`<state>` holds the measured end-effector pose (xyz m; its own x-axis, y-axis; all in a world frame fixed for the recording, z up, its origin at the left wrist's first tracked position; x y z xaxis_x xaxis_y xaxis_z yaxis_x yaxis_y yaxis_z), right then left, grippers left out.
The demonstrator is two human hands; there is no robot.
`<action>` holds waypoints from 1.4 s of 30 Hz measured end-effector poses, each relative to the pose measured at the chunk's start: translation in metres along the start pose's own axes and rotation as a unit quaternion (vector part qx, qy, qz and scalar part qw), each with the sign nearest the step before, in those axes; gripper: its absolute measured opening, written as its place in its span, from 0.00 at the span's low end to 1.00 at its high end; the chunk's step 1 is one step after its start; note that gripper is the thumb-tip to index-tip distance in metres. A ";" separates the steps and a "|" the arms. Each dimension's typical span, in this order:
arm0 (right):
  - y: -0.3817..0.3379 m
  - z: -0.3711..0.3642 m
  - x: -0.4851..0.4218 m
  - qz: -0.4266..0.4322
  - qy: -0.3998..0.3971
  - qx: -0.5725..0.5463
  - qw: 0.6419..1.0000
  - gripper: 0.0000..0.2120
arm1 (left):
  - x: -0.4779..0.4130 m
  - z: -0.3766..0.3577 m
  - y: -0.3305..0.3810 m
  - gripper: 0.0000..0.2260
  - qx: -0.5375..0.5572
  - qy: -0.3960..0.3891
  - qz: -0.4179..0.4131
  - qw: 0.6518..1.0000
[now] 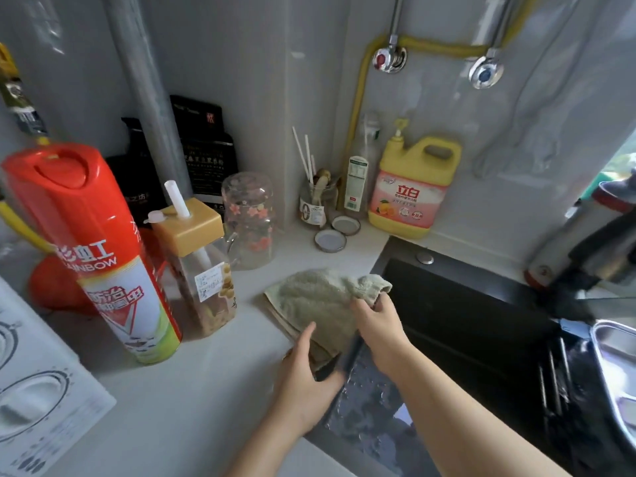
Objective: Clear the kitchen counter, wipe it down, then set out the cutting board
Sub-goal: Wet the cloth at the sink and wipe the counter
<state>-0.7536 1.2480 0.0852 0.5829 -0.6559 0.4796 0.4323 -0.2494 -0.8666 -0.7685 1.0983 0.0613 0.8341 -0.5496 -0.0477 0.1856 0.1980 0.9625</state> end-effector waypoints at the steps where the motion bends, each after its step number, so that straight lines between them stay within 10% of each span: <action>1: -0.004 0.012 0.016 0.017 -0.035 -0.027 0.999 0.11 | 0.002 0.000 0.008 0.37 -0.001 0.009 -0.012 1.000; 5: -0.008 0.092 0.082 0.051 -0.111 -0.109 0.987 0.12 | 0.013 -0.014 0.066 0.30 -0.046 0.017 -0.122 0.991; 11: 0.012 0.218 0.186 0.069 -0.192 -0.240 0.949 0.22 | 0.084 -0.136 0.165 0.42 0.105 -0.221 -0.119 0.962; 15: 0.046 0.307 0.251 0.099 -0.183 -0.305 0.929 0.31 | 0.160 -0.235 0.207 0.31 0.229 -0.357 -0.083 0.902; 19: 0.102 0.414 0.317 0.108 -0.043 -0.316 0.942 0.22 | 0.257 -0.335 0.235 0.21 0.288 -0.421 0.001 0.860; 24: 0.208 0.556 0.405 0.055 0.336 -0.143 0.929 0.08 | 0.384 -0.446 0.250 0.15 0.276 -0.451 0.047 0.848; 30: 0.301 0.614 0.463 -0.046 0.171 -0.408 0.896 0.21 | 0.478 -0.528 0.276 0.19 0.170 -0.502 -0.049 0.847; 36: 0.332 0.692 0.503 -0.016 0.405 -0.233 0.884 0.07 | 0.521 -0.591 0.285 0.12 0.087 -0.495 -0.157 0.850; 42: 0.337 0.764 0.492 -0.020 0.436 -0.146 0.888 0.05 | 0.522 -0.680 0.286 0.10 0.103 -0.501 -0.122 0.850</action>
<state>0.2047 1.3858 0.1347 -0.2383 -0.9126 0.3322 0.1702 -0.3760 -0.9108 0.0732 1.4200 0.1302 -0.0976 -0.9901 -0.1009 0.1081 -0.1113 0.9879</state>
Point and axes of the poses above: each hand's wrist, its own x-axis away from the middle knuckle, its own z-axis out of the back of the hand, y = z × x, the point moved 6 cm from there along -x, towards the middle knuckle, and after that the axes turned 13 degrees about -z, right-handed, at the moved point
